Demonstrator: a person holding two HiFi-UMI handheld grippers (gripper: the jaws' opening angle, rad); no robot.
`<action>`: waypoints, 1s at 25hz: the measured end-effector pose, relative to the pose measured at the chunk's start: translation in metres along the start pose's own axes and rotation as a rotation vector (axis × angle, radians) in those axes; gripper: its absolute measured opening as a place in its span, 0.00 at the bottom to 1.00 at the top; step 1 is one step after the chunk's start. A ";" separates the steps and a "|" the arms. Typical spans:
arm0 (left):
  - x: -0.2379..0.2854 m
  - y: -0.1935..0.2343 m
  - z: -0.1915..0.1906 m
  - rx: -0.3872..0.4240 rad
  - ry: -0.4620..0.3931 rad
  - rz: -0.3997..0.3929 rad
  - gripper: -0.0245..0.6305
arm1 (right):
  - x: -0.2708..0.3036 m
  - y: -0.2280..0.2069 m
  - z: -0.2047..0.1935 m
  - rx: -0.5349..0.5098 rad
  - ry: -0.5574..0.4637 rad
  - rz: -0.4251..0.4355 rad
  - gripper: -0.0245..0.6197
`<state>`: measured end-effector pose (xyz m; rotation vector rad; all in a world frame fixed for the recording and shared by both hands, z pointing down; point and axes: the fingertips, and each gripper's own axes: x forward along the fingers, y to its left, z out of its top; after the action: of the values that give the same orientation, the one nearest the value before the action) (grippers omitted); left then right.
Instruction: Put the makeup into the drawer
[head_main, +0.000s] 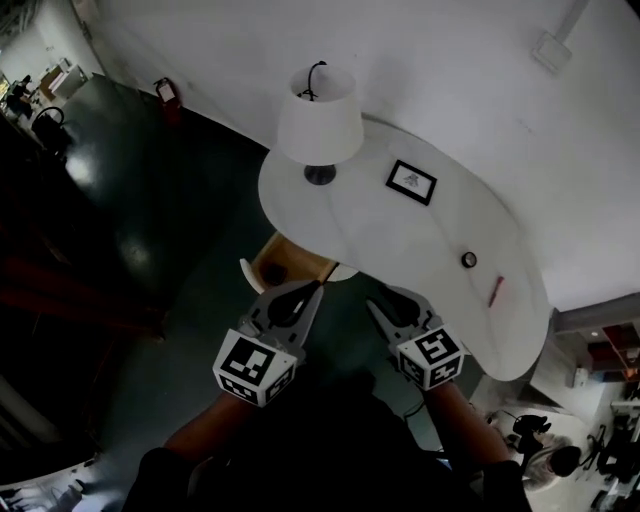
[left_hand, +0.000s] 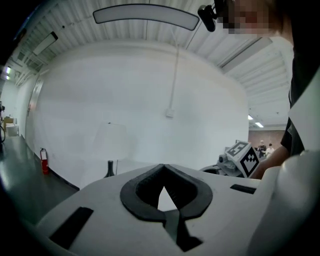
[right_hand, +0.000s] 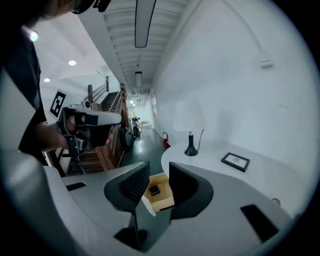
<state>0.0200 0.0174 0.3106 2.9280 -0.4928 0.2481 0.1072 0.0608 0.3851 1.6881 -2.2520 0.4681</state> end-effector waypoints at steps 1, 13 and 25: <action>0.006 -0.014 0.001 0.001 -0.001 -0.015 0.05 | -0.018 -0.007 -0.002 0.003 -0.009 -0.013 0.22; 0.084 -0.166 -0.008 0.036 0.035 -0.171 0.05 | -0.193 -0.074 -0.047 0.068 -0.114 -0.155 0.07; 0.138 -0.233 -0.012 0.056 0.067 -0.317 0.05 | -0.256 -0.123 -0.081 0.197 -0.170 -0.263 0.06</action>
<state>0.2253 0.1942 0.3181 2.9820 -0.0094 0.3198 0.2981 0.2851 0.3623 2.1632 -2.1069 0.5147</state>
